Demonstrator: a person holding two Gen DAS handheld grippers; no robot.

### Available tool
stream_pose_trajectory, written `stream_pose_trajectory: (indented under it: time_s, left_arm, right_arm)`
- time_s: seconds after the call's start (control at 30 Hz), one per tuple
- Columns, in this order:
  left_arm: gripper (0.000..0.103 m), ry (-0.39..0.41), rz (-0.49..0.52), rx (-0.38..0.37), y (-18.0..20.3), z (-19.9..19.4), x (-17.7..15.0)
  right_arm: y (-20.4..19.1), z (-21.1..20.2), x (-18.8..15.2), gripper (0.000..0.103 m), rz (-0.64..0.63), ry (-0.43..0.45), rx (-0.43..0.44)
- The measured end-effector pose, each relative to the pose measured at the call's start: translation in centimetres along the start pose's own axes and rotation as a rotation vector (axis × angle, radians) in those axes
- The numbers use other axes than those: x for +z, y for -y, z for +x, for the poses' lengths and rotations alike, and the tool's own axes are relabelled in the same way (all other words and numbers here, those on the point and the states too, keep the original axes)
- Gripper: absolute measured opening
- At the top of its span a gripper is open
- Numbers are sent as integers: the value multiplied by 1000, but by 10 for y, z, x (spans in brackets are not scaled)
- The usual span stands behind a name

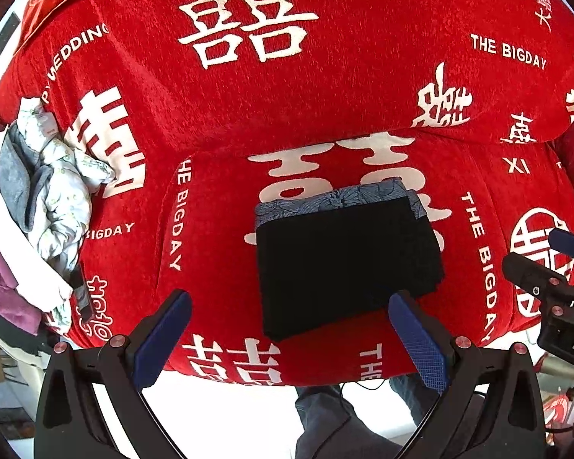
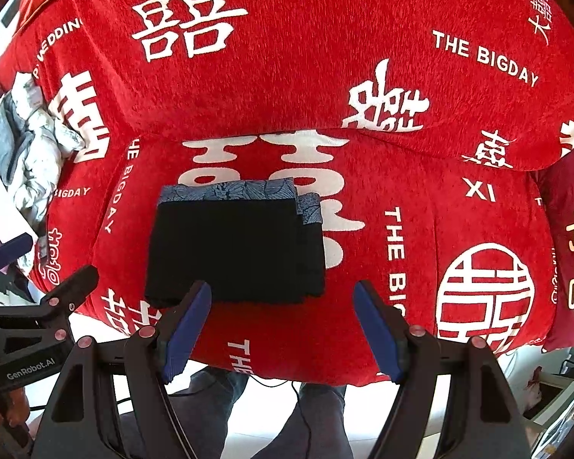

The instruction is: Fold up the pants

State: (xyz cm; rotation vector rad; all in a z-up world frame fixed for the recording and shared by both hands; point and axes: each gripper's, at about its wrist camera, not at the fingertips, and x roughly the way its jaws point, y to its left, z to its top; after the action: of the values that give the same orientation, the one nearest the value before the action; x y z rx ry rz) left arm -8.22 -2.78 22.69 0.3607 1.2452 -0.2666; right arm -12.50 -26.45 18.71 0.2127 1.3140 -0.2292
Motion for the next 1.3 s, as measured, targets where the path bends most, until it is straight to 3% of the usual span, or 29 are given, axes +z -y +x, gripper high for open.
stream_pose_trajectory:
  time_s: [1.3]
  left_arm:
    - [103,5,-43,9,-7,0,-5]
  right_arm:
    - [-17,5,0,80,-52,-20,-7]
